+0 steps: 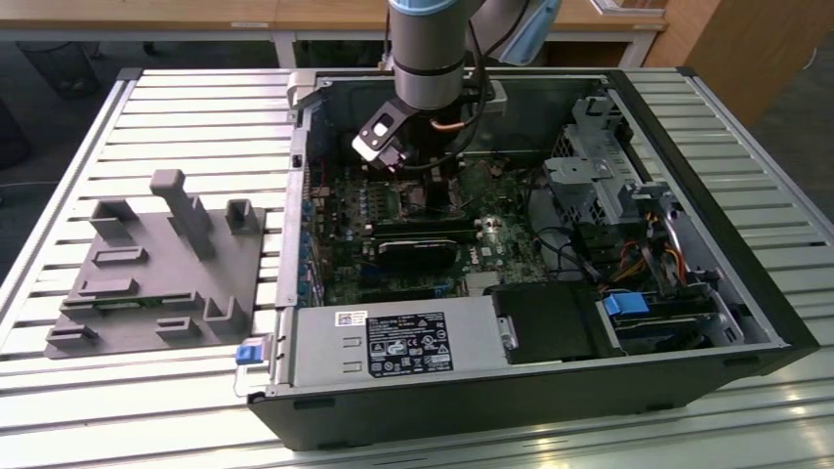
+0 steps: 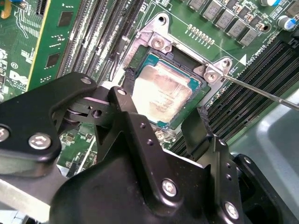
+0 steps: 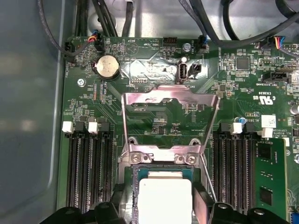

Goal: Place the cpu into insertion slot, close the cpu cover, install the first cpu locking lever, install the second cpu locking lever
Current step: 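Place the cpu into insertion slot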

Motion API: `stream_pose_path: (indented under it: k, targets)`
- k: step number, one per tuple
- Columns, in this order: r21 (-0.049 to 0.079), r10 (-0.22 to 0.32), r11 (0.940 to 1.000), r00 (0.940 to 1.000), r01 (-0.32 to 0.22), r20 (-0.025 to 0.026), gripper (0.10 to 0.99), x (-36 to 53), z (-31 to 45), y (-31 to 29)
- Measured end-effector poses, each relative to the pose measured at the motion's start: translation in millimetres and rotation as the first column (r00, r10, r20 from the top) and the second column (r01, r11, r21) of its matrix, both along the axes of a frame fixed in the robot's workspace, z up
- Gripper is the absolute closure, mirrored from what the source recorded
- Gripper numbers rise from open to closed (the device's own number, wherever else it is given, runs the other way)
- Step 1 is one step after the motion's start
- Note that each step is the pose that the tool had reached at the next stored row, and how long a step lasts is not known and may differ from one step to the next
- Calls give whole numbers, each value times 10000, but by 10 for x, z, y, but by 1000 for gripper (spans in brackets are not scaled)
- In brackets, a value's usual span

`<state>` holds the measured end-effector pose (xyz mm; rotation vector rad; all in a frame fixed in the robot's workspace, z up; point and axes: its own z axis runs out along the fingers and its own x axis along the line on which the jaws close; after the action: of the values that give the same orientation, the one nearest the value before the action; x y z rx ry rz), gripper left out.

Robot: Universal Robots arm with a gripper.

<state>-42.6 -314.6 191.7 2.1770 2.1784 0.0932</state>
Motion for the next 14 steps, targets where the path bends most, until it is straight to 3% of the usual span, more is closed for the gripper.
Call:
stream_pose_path:
  k: [8, 14]
  targets:
    - [8, 0, 10000, 10000, 0, -3, 416, 0, -5, 10]
    - [11, 0, 10000, 10000, 0, -1, 416, 0, 49, 7]
